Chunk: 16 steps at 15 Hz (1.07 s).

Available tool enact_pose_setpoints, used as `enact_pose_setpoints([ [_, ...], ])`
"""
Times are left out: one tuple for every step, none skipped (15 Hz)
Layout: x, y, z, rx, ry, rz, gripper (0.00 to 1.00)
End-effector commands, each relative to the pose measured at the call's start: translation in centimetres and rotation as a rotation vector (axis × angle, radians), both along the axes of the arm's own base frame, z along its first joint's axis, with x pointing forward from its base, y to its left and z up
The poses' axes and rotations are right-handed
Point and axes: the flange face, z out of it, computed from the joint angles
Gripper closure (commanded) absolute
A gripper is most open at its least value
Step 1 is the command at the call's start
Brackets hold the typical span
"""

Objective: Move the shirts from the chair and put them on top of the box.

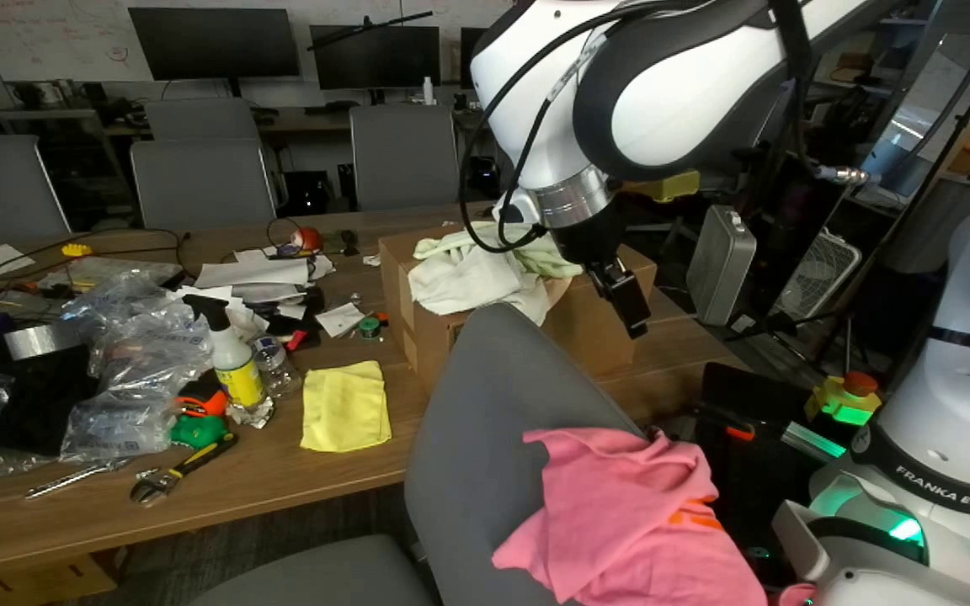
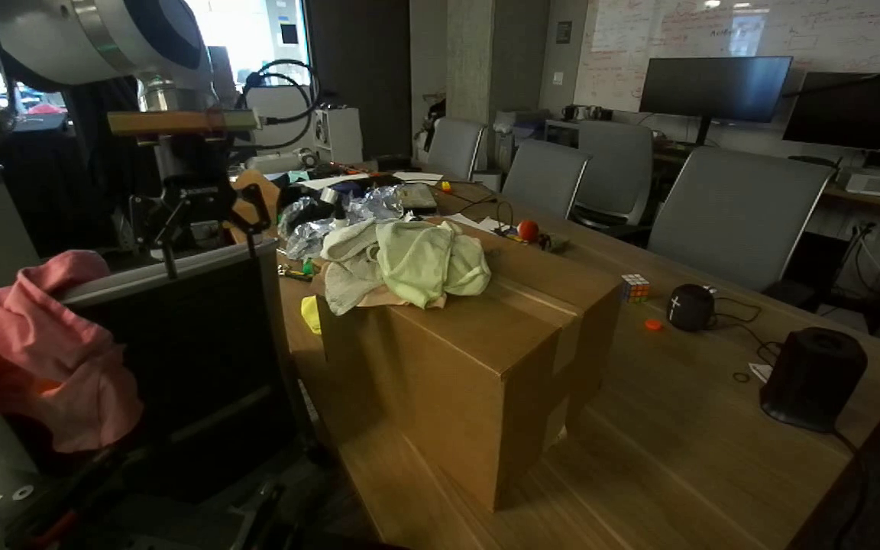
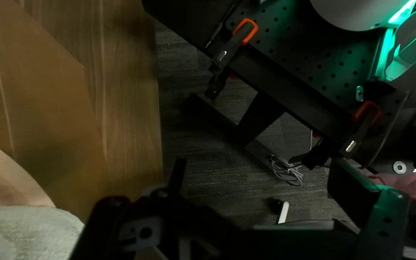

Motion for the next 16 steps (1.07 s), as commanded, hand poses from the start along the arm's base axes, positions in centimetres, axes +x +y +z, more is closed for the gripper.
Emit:
enact_pose_setpoints([
  [-1.8, 1.7, -0.4, -0.006, -0.007, -0.021, 0.0],
  [-2.1, 2.3, -0.6, -0.003, -0.001, -0.028, 0.0],
  [-2.4, 2.9, -0.7, 0.0, 0.011, -0.03, 0.0],
  [-2.6, 3.5, -0.7, 0.007, 0.01, -0.037, 0.0],
  [-2.9, 4.2, -0.7, 0.016, 0.013, -0.041, 0.0],
  [-3.2, 4.9, -0.6, 0.027, 0.013, -0.046, 0.0],
  [-3.4, 5.4, -0.6, 0.032, 0.012, -0.049, 0.0],
  [-3.6, 6.0, -0.5, 0.038, 0.011, -0.054, 0.0],
  [-3.8, 6.4, -0.4, 0.04, 0.013, -0.057, 0.0],
  [-4.0, 6.8, -0.3, 0.044, 0.015, -0.059, 0.0],
  [-4.1, 7.1, -0.3, 0.047, 0.015, -0.064, 0.0],
  [-4.3, 7.4, -0.2, 0.047, 0.019, -0.064, 0.0],
  [-4.4, 7.5, -0.1, 0.049, 0.02, -0.068, 0.0],
  [-4.5, 7.6, 0.0, 0.053, 0.033, -0.071, 0.0],
  [-4.5, 7.6, 0.1, 0.057, 0.041, -0.077, 0.0],
  [-4.6, 7.6, 0.2, 0.059, 0.056, -0.08, 0.0],
])
